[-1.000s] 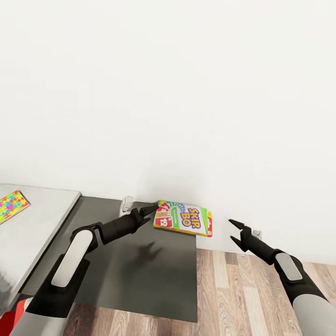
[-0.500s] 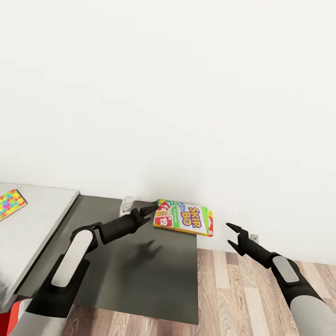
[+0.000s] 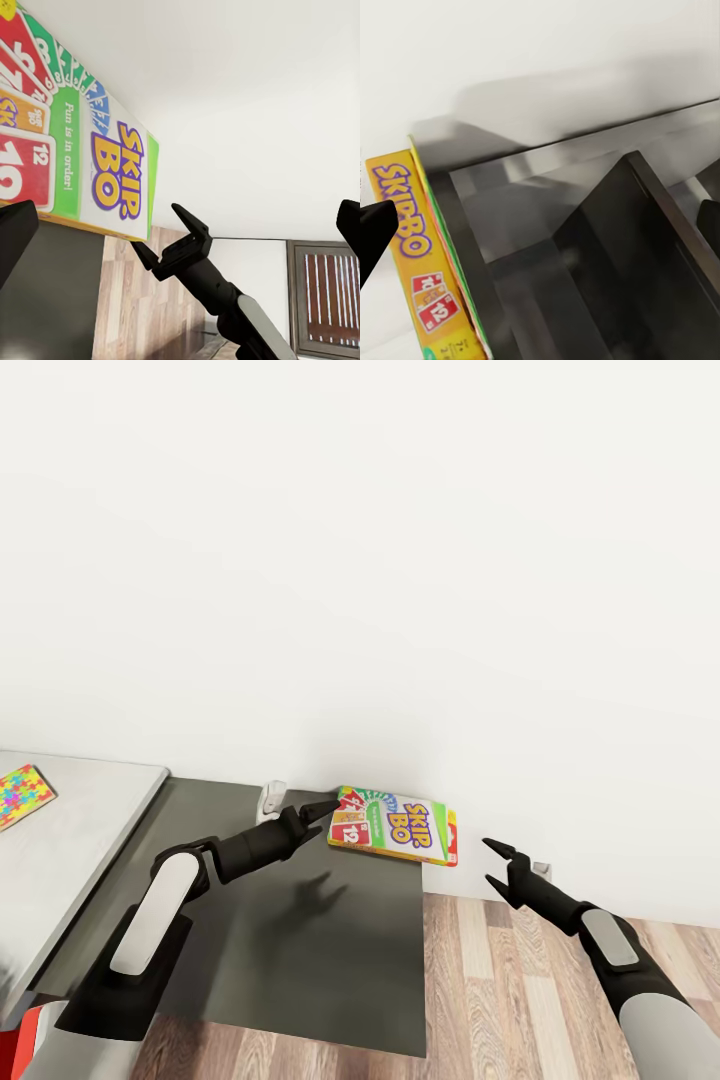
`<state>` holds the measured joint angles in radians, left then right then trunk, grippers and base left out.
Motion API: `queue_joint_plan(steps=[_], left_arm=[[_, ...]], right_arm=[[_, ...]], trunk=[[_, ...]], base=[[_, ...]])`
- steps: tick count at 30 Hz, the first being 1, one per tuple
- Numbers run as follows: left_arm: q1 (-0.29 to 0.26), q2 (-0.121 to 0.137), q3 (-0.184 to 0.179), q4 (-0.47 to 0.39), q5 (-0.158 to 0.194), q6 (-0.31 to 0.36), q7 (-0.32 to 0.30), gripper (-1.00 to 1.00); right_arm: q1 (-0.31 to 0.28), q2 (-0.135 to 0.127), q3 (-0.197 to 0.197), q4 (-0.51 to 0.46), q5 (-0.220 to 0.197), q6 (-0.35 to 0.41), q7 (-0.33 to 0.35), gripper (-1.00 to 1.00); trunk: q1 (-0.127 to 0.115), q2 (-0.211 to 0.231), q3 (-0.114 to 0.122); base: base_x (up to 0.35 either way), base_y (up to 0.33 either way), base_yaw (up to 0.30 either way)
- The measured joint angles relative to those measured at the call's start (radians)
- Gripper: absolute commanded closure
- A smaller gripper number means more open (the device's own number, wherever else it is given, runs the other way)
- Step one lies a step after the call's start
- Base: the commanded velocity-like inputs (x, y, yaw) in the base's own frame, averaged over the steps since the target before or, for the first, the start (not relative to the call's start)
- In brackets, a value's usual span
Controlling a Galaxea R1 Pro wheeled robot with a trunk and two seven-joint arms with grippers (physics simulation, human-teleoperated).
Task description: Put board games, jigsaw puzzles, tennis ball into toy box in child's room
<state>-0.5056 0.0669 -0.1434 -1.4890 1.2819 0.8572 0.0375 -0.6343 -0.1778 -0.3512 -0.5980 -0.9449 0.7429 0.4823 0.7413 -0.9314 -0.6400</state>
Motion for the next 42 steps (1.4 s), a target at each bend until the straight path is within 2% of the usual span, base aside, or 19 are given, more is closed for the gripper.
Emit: queue_joint_plan(steps=[18, 25, 34, 42], left_arm=[[0.0, 0.0, 0.0, 0.001, 0.0, 0.0, 0.0, -1.0], [0.0, 0.0, 0.0, 0.004, 0.0, 0.0, 0.0, -1.0], [0.0, 0.0, 0.0, 0.004, 0.0, 0.0, 0.0, -1.0], [0.0, 0.0, 0.0, 0.005, 0.0, 0.0, 0.0, -1.0]], right_arm=[[0.0, 0.017, 0.012, -0.018, 0.0, -0.001, 0.003, -1.0], [0.0, 0.022, 0.017, -0.074, 0.0, -0.001, 0.003, -1.0], [0.0, 0.029, 0.128, -0.121, 0.002, -0.003, 0.003, -1.0], [0.0, 0.03, 0.16, -0.137, 0.002, -0.003, 0.003, -1.0]], trunk=[[0.0, 0.0, 0.0], [0.0, 0.0, 0.0], [0.0, 0.0, 0.0], [0.0, 0.0, 0.0]], base=[[0.0, 0.0, 0.002], [0.0, 0.0, 0.0], [0.0, 0.0, 0.0], [0.0, 0.0, 0.004]])
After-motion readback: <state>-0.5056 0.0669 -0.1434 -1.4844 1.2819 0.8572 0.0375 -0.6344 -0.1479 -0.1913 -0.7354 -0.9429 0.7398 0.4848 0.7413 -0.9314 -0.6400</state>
